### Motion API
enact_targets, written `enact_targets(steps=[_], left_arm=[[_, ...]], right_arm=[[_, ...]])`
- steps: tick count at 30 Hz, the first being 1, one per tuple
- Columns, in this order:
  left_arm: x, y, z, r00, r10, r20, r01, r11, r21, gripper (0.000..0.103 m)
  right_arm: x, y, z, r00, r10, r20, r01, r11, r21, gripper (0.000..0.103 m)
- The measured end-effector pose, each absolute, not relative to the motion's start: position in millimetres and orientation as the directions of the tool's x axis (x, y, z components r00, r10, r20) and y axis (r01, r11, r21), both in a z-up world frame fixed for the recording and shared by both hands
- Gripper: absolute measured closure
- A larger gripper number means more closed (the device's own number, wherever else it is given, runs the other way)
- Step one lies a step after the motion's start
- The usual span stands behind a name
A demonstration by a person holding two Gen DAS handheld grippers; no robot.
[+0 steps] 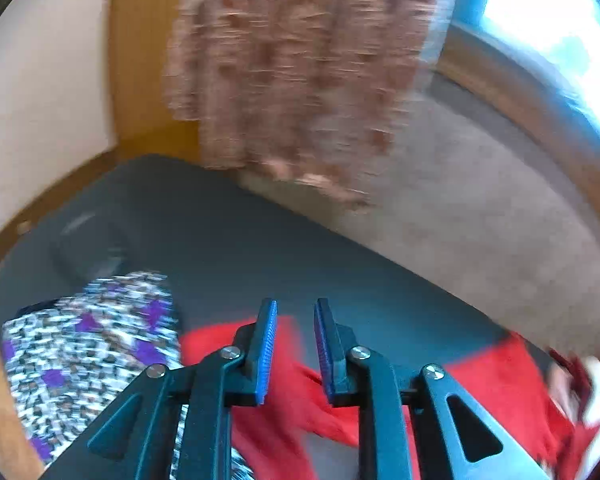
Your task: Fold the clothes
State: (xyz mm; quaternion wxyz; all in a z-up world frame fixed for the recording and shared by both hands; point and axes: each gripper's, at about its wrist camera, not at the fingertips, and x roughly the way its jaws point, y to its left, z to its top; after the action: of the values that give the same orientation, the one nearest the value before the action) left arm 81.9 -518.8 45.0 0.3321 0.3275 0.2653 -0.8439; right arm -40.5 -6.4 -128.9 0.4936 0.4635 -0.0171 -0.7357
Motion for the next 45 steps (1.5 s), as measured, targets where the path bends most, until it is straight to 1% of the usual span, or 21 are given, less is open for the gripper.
enact_targets(steps=[1, 4, 6, 10, 12, 14, 16, 18, 20, 22, 25, 27, 30, 33, 34, 36, 39, 40, 43, 45], left_arm=[[82, -507, 39, -0.594, -0.347, -0.726, 0.695, -0.677, -0.244, 0.081], [74, -463, 2, -0.627, -0.213, -0.749, 0.576, -0.774, -0.262, 0.081], [68, -429, -24, -0.638, -0.146, -0.756, 0.507, -0.819, -0.269, 0.081], [68, -378, -56, -0.691, -0.105, -0.715, 0.429, -0.856, -0.289, 0.081], [67, -368, -64, -0.713, -0.1, -0.694, 0.414, -0.859, -0.302, 0.081], [61, -367, -72, -0.71, -0.086, -0.699, 0.402, -0.865, -0.301, 0.081], [54, -371, -85, -0.68, -0.081, -0.729, 0.415, -0.862, -0.29, 0.081], [51, -380, -105, -0.647, -0.042, -0.761, 0.432, -0.843, -0.321, 0.083], [56, -386, -111, -0.677, -0.031, -0.735, 0.424, -0.833, -0.355, 0.083], [57, -389, -111, -0.679, -0.019, -0.734, 0.42, -0.83, -0.367, 0.083], [56, -397, -107, -0.681, 0.015, -0.733, 0.413, -0.818, -0.401, 0.083], [51, -406, -101, -0.692, 0.042, -0.721, 0.405, -0.805, -0.435, 0.082], [31, -415, -95, -0.679, 0.065, -0.731, 0.385, -0.817, -0.431, 0.081], [5, -416, -100, -0.659, 0.112, -0.744, 0.37, -0.813, -0.45, 0.081], [-1, -421, -101, -0.667, 0.13, -0.734, 0.367, -0.8, -0.474, 0.081], [-9, -432, -100, -0.711, 0.166, -0.683, 0.346, -0.763, -0.546, 0.079], [-17, -447, -99, -0.76, 0.17, -0.628, 0.345, -0.712, -0.611, 0.078], [-21, -454, -99, -0.771, 0.16, -0.617, 0.355, -0.696, -0.624, 0.077], [-29, -485, -96, -0.791, 0.077, -0.607, 0.423, -0.648, -0.633, 0.077], [-26, -511, -96, -0.769, -0.017, -0.639, 0.524, -0.589, -0.615, 0.077]], right_arm=[[-44, -9, -120, -0.087, -0.756, -0.649, 0.705, -0.507, 0.496, 0.0], [-56, -35, -86, -0.064, -0.82, -0.569, 0.751, -0.415, 0.513, 0.0], [-70, -67, -69, -0.04, -0.839, -0.542, 0.776, -0.368, 0.513, 0.0], [-111, -135, -52, -0.001, -0.861, -0.509, 0.78, -0.319, 0.538, 0.0], [-138, -168, -54, -0.002, -0.851, -0.525, 0.753, -0.347, 0.559, 0.001], [-163, -196, -64, 0.018, -0.84, -0.543, 0.71, -0.371, 0.598, 0.002], [-184, -217, -76, 0.069, -0.834, -0.548, 0.656, -0.376, 0.655, 0.002], [-193, -236, -86, 0.146, -0.826, -0.544, 0.612, -0.357, 0.706, 0.002], [-196, -256, -90, 0.214, -0.825, -0.523, 0.586, -0.32, 0.744, 0.002], [-201, -273, -86, 0.231, -0.851, -0.472, 0.552, -0.285, 0.784, 0.002], [-217, -290, -67, 0.208, -0.921, -0.329, 0.498, -0.189, 0.846, 0.002], [-229, -293, -58, 0.174, -0.935, -0.308, 0.482, -0.192, 0.855, 0.002], [-234, -281, -45, 0.131, -0.932, -0.338, 0.516, -0.227, 0.826, 0.002], [-230, -248, -44, 0.103, -0.924, -0.367, 0.537, -0.259, 0.803, 0.001], [-228, -238, -46, 0.097, -0.92, -0.379, 0.544, -0.27, 0.794, 0.001], [-223, -215, -52, 0.085, -0.905, -0.417, 0.559, -0.303, 0.772, 0.001], [-215, -181, -65, 0.062, -0.874, -0.482, 0.586, -0.359, 0.726, 0.001], [-211, -170, -69, 0.052, -0.863, -0.503, 0.597, -0.378, 0.708, 0.001], [-196, -146, -80, 0.012, -0.821, -0.57, 0.641, -0.431, 0.635, 0.001], [-189, -137, -90, -0.006, -0.798, -0.602, 0.662, -0.454, 0.596, 0.001]])
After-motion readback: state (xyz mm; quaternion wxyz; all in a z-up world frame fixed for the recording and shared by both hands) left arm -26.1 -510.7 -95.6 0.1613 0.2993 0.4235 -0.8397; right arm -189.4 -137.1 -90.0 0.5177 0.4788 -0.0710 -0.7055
